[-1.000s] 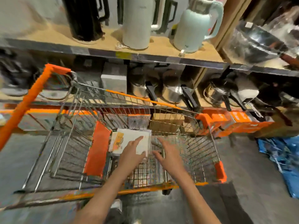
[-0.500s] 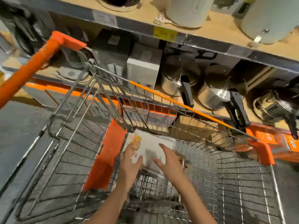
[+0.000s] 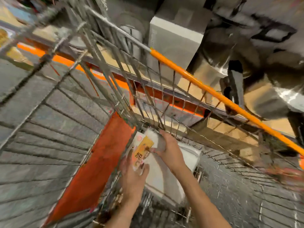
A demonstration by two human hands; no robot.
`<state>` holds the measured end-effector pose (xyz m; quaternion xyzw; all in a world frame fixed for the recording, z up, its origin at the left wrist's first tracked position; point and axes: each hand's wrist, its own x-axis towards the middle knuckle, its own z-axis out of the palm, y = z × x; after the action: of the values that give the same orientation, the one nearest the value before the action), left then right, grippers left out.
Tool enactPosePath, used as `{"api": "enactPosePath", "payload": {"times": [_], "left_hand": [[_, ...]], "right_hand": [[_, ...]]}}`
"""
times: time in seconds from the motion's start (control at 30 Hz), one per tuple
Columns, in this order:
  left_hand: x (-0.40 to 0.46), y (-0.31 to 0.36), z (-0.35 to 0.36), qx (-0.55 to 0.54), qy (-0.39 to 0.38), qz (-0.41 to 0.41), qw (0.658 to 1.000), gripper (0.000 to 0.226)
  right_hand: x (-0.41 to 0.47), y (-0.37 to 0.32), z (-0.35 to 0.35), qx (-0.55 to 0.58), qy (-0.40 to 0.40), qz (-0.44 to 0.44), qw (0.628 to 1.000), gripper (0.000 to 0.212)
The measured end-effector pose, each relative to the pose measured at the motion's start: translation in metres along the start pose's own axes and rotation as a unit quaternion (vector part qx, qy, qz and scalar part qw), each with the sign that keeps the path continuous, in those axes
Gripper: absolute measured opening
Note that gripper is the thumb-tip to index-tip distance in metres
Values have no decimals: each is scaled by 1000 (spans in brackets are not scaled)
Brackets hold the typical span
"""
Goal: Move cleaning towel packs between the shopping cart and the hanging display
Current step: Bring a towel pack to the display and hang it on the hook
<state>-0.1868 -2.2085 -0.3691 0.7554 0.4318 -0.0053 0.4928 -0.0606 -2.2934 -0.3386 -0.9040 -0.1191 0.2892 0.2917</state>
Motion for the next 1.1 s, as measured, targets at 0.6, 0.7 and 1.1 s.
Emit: {"api": "enactPosePath", "payload": {"times": [0.6,0.7,1.1], "left_hand": [[12,-32,30,-28,63,45,997,92],[10,-35,31,-30,57,32,997,91],[2,-33,30,-36,49,42,997,97]], "right_hand": [[54,0,16,-46,-112,28,992,104],[57,0,15,-85,-140,27,986,102],[47,-6,11,-31,-168,8,985,65]]}}
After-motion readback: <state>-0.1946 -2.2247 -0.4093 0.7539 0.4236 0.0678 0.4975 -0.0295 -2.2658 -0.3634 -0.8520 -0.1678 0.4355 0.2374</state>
